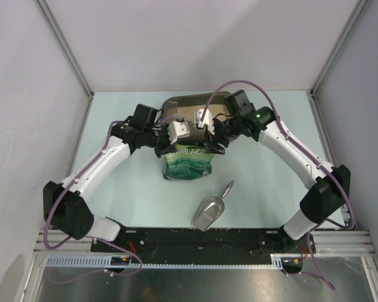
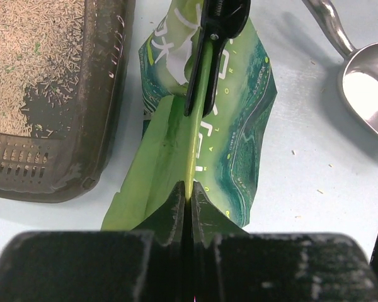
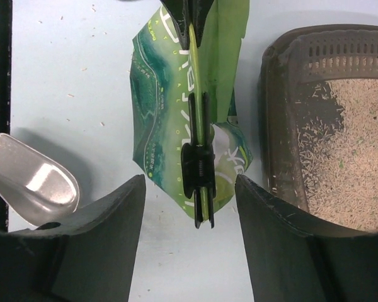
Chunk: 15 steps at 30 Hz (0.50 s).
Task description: Fill the litter box with clean litter
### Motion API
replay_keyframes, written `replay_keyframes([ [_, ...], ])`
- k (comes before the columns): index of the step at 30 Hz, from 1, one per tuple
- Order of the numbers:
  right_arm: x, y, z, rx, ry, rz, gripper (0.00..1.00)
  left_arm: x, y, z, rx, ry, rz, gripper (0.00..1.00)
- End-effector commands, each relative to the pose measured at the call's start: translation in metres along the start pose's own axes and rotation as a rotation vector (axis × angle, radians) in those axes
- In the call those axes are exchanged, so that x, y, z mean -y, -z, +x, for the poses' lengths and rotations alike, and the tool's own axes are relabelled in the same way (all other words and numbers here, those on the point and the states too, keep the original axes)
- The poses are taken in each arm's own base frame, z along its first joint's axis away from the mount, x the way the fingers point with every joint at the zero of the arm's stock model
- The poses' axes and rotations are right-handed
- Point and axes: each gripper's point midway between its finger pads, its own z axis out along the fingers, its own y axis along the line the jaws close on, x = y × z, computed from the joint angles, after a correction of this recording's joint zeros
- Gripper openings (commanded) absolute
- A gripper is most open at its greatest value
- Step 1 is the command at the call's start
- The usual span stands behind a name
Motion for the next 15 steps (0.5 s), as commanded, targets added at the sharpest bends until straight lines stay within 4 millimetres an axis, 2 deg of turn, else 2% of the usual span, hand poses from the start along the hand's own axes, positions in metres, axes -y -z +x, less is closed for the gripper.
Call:
replay_keyframes([
  [1, 0.006, -0.009, -0.011, 0.037, 0.076, 0.018, 0.6, 0.008, -0.001, -0.013, 0.067, 0.03, 0.043, 0.04],
  [15, 0.019, -0.021, 0.002, 0.001, 0.071, 0.085, 0.48, 0.002, -0.004, -0.018, 0.081, 0.065, 0.056, 0.04],
])
